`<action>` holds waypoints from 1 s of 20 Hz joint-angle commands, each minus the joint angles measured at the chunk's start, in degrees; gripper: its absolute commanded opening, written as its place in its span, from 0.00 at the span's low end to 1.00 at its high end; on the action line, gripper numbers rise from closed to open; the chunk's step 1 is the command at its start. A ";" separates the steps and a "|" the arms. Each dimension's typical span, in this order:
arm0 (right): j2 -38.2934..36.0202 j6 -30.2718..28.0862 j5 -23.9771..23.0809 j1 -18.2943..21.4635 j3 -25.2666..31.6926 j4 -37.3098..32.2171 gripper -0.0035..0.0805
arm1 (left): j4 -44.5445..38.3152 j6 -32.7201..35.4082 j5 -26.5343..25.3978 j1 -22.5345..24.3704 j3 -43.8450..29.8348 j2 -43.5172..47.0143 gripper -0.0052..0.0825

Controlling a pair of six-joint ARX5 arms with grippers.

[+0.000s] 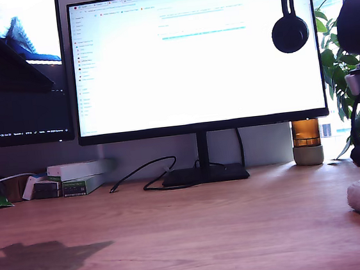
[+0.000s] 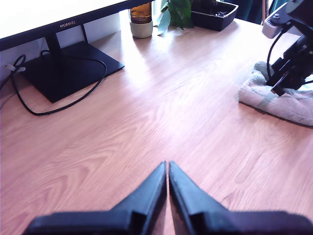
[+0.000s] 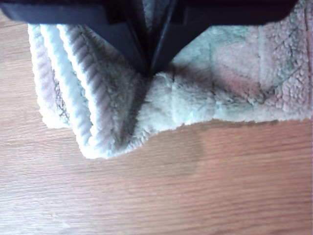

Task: Fold the tea towel to a neat square and place it to the right

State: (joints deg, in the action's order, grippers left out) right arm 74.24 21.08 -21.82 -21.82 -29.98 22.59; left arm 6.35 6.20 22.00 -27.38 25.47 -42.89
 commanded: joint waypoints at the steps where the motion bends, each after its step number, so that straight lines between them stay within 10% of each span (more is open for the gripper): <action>1: -0.70 0.59 0.74 0.17 3.39 0.87 0.03 | -0.37 0.17 0.07 -0.13 -1.42 -0.20 0.04; 15: -13.44 -11.56 1.18 -0.28 1.01 -11.80 0.03 | -3.52 -0.17 0.37 -0.11 -1.36 -0.20 0.04; 20: -14.16 -17.31 13.22 7.41 1.01 -20.74 0.03 | -6.43 -0.90 -4.68 2.23 -1.36 -0.24 0.04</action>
State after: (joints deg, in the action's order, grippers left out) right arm 59.75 4.10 -9.08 -16.34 -28.71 2.50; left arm 0.75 5.87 17.76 -25.80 25.47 -42.89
